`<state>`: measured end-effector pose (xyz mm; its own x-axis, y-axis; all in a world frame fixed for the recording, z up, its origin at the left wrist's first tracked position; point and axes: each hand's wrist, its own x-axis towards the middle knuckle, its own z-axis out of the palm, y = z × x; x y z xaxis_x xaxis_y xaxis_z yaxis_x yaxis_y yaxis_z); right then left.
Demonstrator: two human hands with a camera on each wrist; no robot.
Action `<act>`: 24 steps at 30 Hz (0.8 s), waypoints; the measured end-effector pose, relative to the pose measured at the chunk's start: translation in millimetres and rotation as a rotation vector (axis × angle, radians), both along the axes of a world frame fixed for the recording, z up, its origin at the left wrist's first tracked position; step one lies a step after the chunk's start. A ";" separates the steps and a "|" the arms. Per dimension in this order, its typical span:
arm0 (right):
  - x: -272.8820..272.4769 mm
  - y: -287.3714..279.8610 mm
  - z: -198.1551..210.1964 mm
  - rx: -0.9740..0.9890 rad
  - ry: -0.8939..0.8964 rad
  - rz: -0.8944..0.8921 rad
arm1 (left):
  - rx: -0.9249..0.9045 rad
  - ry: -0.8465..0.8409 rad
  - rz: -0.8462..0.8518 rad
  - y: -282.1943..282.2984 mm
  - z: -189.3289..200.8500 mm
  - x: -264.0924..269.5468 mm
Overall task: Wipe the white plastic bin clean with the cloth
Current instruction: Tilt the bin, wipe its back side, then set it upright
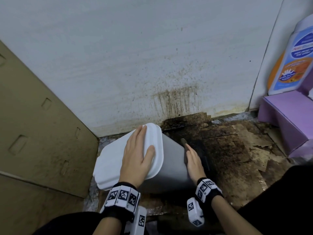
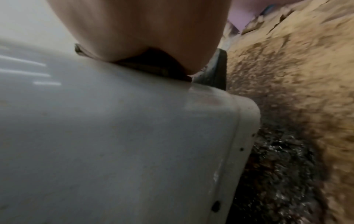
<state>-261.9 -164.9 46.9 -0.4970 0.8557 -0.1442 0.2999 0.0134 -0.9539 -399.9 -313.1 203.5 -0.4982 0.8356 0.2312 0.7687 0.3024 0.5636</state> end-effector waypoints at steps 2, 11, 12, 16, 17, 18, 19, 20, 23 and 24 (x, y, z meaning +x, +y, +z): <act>-0.5 -1.0 -2.4 -0.026 -0.013 -0.029 | -0.007 0.018 0.004 1.7 -0.3 3.2; -29.7 -62.1 97.8 0.074 0.295 0.113 | -0.016 0.022 0.023 9.0 -1.4 -2.2; -30.2 -70.0 102.4 0.097 0.299 0.117 | -0.012 0.016 0.024 9.3 -1.4 -3.2; -15.5 -80.9 74.9 0.230 0.286 0.037 | -0.007 -0.004 0.018 10.7 -1.2 -3.3; -9.0 -78.6 58.7 0.230 0.267 0.016 | -0.007 -0.009 0.017 11.5 -1.0 -3.1; -2.0 -75.8 42.0 0.204 0.246 -0.008 | -0.008 -0.014 0.019 12.1 -0.8 -3.1; 5.5 -72.4 27.3 0.151 0.225 -0.040 | -0.008 -0.017 0.021 12.4 -0.6 -3.1; 12.7 -68.6 14.8 0.086 0.207 -0.080 | -0.008 -0.020 0.023 12.6 -0.4 -3.0; 25.2 -59.3 -2.7 -0.082 0.148 -0.171 | -0.012 -0.021 0.020 13.2 0.9 0.3; 25.1 -58.0 -3.3 -0.109 0.134 -0.187 | -0.012 -0.016 0.020 13.4 1.2 1.7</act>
<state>-236.8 -222.9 43.5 -0.3525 0.9174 -0.1847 0.1583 -0.1360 -0.9780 -398.3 -299.7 204.7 -0.5180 0.8285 0.2128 0.7536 0.3244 0.5717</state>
